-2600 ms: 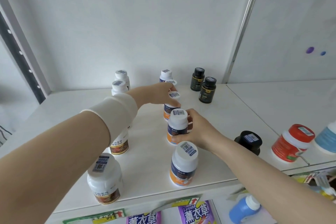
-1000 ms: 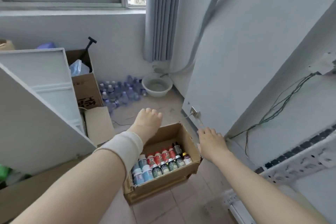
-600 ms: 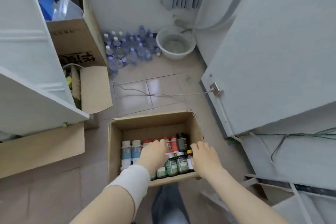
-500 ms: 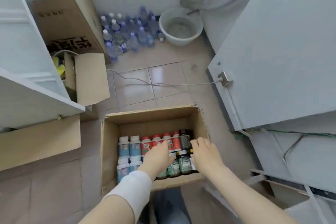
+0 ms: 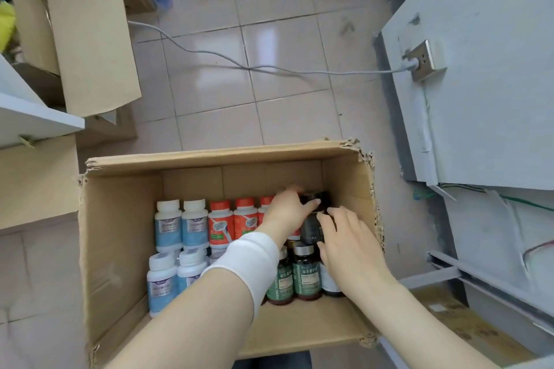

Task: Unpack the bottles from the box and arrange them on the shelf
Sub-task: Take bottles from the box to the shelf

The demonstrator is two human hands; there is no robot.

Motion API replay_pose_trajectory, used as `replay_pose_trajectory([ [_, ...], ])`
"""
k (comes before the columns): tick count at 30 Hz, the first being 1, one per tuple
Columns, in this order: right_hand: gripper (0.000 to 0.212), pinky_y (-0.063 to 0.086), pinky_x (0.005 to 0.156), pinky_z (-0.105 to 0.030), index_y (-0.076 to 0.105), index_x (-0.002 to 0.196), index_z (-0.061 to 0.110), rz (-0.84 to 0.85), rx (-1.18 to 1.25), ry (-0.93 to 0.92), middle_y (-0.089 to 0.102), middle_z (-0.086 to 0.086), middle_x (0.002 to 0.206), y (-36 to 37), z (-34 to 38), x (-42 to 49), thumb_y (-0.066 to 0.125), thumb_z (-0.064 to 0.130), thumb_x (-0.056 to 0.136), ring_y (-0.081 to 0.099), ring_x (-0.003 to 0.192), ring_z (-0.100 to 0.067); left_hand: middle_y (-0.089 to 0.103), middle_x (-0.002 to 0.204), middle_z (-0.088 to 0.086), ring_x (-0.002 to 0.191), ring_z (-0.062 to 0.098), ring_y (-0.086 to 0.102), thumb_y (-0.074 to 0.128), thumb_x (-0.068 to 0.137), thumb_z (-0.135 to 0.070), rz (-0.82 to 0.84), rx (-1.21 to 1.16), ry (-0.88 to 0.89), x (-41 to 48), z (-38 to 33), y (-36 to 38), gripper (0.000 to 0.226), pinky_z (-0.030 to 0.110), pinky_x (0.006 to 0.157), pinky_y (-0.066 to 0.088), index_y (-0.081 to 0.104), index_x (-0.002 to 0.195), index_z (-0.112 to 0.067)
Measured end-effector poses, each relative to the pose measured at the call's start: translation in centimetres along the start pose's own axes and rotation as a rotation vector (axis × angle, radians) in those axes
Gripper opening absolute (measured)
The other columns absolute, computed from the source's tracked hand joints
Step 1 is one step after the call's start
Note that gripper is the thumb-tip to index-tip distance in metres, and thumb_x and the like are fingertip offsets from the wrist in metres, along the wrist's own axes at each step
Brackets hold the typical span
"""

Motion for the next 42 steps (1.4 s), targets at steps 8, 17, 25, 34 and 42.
replay_pose_trajectory([
  [8,0.03,0.051,0.052,-0.036,0.067,0.083,0.003,0.061,-0.017,0.069,0.063,-0.016,0.078,-0.6,0.3,4.1,0.069,-0.003,0.054,0.063,0.067,-0.033,0.058,0.126,0.011,0.11,0.024,0.059,0.062,0.089,-0.023,-0.042,-0.441,0.019,-1.1,2.6,-5.4,0.04,0.029,0.092,0.049,0.054,0.126,-0.01],
  [17,0.047,0.021,0.11,-0.036,0.037,0.132,0.001,0.38,-0.359,-0.021,0.043,-0.017,0.139,1.5,0.6,9.0,0.049,0.022,0.091,0.018,0.138,-0.035,0.058,0.118,0.003,0.111,0.02,0.058,0.061,0.089,-0.024,-0.012,-0.678,-0.01,-1.6,6.7,-8.5,0.023,0.038,0.095,0.052,0.055,0.111,-0.025],
  [25,0.068,0.042,0.091,-0.035,0.034,0.131,0.009,0.291,-0.018,0.056,0.039,-0.017,0.129,-1.2,0.4,7.4,0.073,0.015,0.076,0.044,0.116,-0.034,0.062,0.115,0.007,0.106,0.02,0.06,0.054,0.093,-0.02,-0.045,-1.004,-0.041,-4.8,8.0,-8.3,0.021,0.031,0.087,0.052,0.054,0.113,-0.018],
  [34,0.062,0.043,0.088,-0.026,0.039,0.11,0.029,0.08,0.832,0.216,0.049,0.005,0.11,-6.9,0.3,0.9,0.081,0.013,0.067,0.051,0.1,-0.014,0.065,0.101,0.003,0.094,0.019,0.061,0.047,0.097,-0.023,-0.073,-1.079,0.103,-11.9,6.3,-10.5,0.018,0.042,0.087,0.051,0.064,0.099,-0.027],
  [42,0.056,0.055,0.076,-0.039,0.05,0.112,0.032,0.085,1.835,0.263,0.055,-0.013,0.116,-14.2,3.8,-10.9,0.068,-0.005,0.075,0.057,0.101,-0.023,0.07,0.093,0.004,0.083,0.02,0.07,0.038,0.099,-0.027,0.008,-1.153,0.236,-23.3,0.7,-14.1,0.02,0.04,0.068,0.056,0.056,0.098,-0.018],
])
Point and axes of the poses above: each hand's wrist, its own x-axis towards the middle knuckle, its own y-axis out of the palm, z = x × y, the point moved 1 cm from there along x, towards the middle knuckle
